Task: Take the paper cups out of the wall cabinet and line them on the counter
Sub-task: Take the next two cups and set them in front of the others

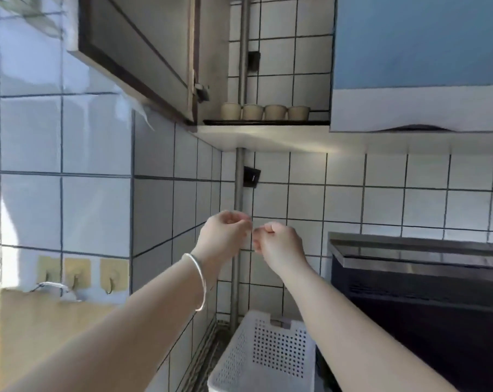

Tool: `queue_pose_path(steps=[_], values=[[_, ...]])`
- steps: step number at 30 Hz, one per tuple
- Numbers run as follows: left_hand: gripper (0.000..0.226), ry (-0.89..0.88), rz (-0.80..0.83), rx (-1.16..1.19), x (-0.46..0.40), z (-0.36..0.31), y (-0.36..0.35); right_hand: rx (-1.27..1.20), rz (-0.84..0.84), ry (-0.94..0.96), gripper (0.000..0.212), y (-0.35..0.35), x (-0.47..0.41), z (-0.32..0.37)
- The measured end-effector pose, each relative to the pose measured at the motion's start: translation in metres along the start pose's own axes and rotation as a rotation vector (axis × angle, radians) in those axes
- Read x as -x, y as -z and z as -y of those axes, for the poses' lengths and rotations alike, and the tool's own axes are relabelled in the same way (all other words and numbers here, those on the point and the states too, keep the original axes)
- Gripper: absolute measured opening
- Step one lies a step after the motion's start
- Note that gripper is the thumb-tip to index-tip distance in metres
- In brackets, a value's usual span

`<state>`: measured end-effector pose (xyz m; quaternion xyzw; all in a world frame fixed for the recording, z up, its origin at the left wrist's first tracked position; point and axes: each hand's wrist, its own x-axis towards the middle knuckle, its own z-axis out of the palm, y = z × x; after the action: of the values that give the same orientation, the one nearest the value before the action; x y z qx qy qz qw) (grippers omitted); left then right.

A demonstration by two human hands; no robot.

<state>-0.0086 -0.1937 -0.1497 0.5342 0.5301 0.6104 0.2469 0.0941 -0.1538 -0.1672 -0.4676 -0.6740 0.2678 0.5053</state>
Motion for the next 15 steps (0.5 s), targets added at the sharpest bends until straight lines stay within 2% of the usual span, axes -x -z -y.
queue_pose_path(steps=[4,8,12,15], values=[[0.007,-0.101,0.015,-0.031,-0.055,-0.024,-0.011,0.076,-0.050,0.119,0.023,0.018,-0.047,0.026],[0.007,-0.202,0.005,-0.042,-0.100,-0.049,-0.024,0.124,-0.130,0.241,0.012,0.040,-0.095,0.048],[0.006,-0.302,-0.044,-0.036,-0.142,-0.076,-0.038,0.127,-0.197,0.336,0.024,0.061,-0.148,0.066],[0.007,-0.360,-0.107,-0.037,-0.175,-0.097,-0.046,0.166,-0.217,0.418,0.024,0.075,-0.187,0.075]])
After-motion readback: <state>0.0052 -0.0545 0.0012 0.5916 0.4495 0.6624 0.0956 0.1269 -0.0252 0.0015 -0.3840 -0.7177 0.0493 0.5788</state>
